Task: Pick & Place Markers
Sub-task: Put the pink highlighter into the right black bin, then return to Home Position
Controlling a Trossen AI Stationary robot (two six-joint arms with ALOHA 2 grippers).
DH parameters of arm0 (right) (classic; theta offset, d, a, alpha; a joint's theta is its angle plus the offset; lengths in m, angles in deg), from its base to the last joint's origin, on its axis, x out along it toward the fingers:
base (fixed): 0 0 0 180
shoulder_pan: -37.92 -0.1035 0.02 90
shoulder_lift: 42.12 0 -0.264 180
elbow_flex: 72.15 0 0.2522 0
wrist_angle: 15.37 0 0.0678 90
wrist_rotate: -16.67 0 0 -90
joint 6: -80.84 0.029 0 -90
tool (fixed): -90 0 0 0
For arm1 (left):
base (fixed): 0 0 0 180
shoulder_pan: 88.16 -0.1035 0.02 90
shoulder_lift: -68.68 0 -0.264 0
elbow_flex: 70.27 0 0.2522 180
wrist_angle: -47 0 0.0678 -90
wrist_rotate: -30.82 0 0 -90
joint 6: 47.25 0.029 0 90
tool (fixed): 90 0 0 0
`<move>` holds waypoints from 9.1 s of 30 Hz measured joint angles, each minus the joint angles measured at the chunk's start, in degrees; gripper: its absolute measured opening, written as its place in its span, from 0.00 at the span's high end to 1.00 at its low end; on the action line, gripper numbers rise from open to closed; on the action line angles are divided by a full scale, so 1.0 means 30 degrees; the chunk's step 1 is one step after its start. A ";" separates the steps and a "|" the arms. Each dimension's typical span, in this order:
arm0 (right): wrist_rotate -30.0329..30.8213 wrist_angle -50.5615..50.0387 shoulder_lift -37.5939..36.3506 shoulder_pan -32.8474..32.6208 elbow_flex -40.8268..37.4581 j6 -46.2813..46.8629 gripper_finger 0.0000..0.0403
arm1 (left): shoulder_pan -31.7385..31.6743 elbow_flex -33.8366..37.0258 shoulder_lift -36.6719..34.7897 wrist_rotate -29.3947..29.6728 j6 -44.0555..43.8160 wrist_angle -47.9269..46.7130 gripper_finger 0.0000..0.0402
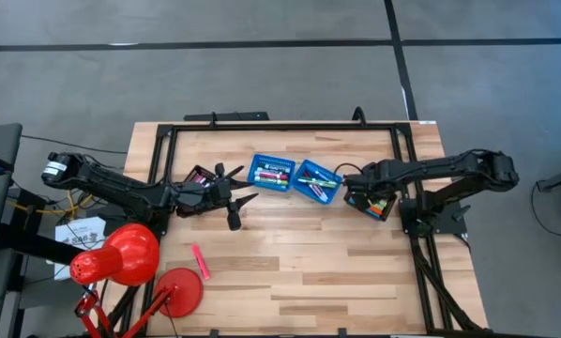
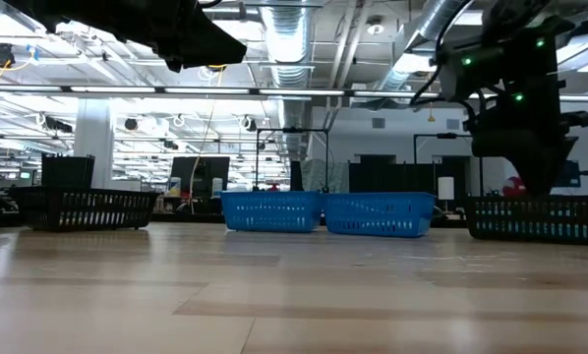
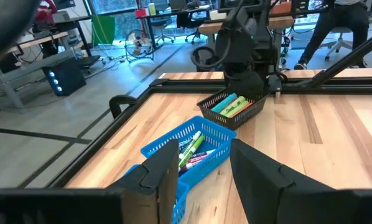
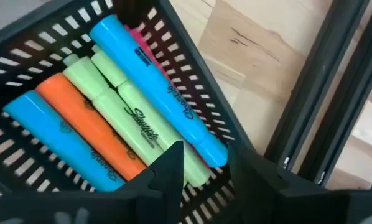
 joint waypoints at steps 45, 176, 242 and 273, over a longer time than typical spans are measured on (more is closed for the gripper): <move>-0.0023 1.3928 0.0000 -0.2206 0.2135 -1.2374 0.71 | 0.5007 0.0007 -0.0004 -1.2710 -0.4887 -1.6118 0.65; -0.4430 3.6661 0.6940 -0.3239 0.3315 -2.0860 0.85 | 0.0095 0.0007 0.2091 -0.1865 0.1030 0.2297 0.68; 0.0614 -0.0950 0.3118 -0.0660 0.2798 -0.1016 0.73 | 0.0095 0.0015 0.2091 -0.1872 0.0500 0.2142 0.67; 0.1508 0.5348 0.3096 -0.1884 0.7649 -1.6323 0.71 | 0.0102 0.0015 0.2091 -0.1189 0.0506 0.2136 0.73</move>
